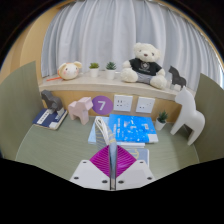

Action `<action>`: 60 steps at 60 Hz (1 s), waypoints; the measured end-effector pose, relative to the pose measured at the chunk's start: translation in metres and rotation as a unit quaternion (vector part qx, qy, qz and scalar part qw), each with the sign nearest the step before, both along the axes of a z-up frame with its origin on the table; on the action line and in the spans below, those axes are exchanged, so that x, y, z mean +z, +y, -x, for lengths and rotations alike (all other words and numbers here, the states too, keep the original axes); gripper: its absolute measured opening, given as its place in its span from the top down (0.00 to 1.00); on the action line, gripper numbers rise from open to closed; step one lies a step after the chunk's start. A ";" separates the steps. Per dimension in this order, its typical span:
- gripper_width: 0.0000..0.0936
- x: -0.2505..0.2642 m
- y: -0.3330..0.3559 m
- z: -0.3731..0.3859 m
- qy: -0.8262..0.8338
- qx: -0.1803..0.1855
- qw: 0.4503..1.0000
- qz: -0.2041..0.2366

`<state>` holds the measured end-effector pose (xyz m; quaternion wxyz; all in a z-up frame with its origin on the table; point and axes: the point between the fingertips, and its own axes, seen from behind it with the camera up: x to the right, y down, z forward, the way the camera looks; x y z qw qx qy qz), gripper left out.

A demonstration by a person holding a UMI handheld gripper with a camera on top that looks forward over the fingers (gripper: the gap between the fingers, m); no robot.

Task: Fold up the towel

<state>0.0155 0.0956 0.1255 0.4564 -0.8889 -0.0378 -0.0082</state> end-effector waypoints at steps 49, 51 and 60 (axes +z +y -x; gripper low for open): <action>0.20 0.091 -0.096 -0.009 0.010 -0.008 0.999 -0.050; 0.20 0.098 -0.109 -0.002 0.009 -0.008 0.999 -0.053; 0.20 0.116 -0.164 0.020 0.014 -0.024 0.997 -0.068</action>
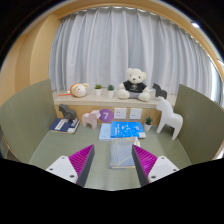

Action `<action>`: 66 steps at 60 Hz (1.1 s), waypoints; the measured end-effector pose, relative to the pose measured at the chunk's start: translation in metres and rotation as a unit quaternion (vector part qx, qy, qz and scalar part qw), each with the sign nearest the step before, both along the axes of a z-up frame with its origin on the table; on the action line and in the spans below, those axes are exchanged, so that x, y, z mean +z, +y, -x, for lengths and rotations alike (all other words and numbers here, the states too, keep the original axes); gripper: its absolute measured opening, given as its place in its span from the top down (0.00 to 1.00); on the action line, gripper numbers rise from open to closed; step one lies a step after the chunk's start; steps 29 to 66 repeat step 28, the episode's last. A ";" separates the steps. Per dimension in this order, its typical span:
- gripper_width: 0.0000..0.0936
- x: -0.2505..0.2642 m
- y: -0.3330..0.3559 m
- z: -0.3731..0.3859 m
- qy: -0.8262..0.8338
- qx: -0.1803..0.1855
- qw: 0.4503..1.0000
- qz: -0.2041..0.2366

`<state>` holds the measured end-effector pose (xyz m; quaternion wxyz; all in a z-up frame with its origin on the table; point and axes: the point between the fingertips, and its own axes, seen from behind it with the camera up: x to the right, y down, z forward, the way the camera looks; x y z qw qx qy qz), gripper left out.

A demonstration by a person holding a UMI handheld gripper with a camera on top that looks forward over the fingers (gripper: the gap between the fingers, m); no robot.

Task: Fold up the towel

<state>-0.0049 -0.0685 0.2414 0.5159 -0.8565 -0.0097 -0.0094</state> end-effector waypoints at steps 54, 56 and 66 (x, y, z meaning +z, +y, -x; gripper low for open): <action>0.20 -0.004 -0.100 0.033 0.005 -0.003 1.000 0.011; 0.20 -0.004 -0.100 0.033 0.005 -0.003 1.000 0.011; 0.20 -0.004 -0.100 0.033 0.005 -0.003 1.000 0.011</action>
